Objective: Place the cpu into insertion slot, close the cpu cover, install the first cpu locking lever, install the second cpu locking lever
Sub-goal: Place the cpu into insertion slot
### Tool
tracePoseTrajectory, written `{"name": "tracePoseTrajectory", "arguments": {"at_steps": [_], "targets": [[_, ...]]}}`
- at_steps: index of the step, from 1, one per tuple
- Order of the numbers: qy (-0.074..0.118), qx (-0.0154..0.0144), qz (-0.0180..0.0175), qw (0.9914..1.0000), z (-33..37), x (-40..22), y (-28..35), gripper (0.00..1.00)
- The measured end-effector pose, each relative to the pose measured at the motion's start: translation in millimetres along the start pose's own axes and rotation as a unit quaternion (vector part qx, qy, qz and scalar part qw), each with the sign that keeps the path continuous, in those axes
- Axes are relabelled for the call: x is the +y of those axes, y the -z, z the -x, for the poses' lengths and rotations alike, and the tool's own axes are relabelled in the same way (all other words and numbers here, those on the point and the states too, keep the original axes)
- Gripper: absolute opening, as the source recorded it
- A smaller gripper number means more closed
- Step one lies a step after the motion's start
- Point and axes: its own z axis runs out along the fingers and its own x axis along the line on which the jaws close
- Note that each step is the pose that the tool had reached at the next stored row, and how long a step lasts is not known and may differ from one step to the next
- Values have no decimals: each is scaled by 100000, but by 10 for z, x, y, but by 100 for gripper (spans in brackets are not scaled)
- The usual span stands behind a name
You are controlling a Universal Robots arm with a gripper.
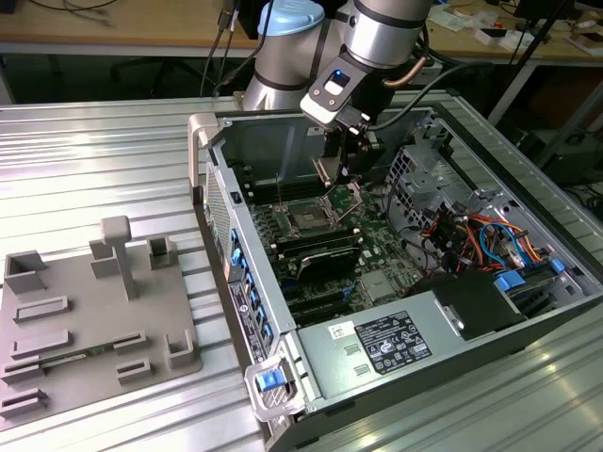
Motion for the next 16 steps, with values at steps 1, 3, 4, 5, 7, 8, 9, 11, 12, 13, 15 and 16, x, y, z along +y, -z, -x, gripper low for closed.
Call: {"name": "tracePoseTrajectory", "arguments": {"at_steps": [1, 3, 4, 5, 7, 8, 9, 11, 12, 13, 15, 16], "targets": [[-2, 0, 0, 100000, 0, 0, 0, 55], [1, 4, -6, 100000, 0, 0, -1, 55], [-2, 7, -21, 100000, 0, 0, -1, 55], [0, 4, -49, 100000, 0, 0, -1, 55], [0, 4, -115, 100000, 0, 0, -1, 55], [-5, 0, -152, 100000, 0, 0, -1, 55], [-5, 0, -170, 100000, 0, 0, -1, 55], [-6, -1, -217, 100000, 0, 0, -1, 55], [-6, -4, -244, 100000, 0, 0, -1, 55], [-8, -5, -257, 100000, 0, 0, -1, 55], [-8, -7, -314, 100000, 0, 0, -1, 55], [-6, -4, -334, 99999, 0, 0, -1, 55]]}}
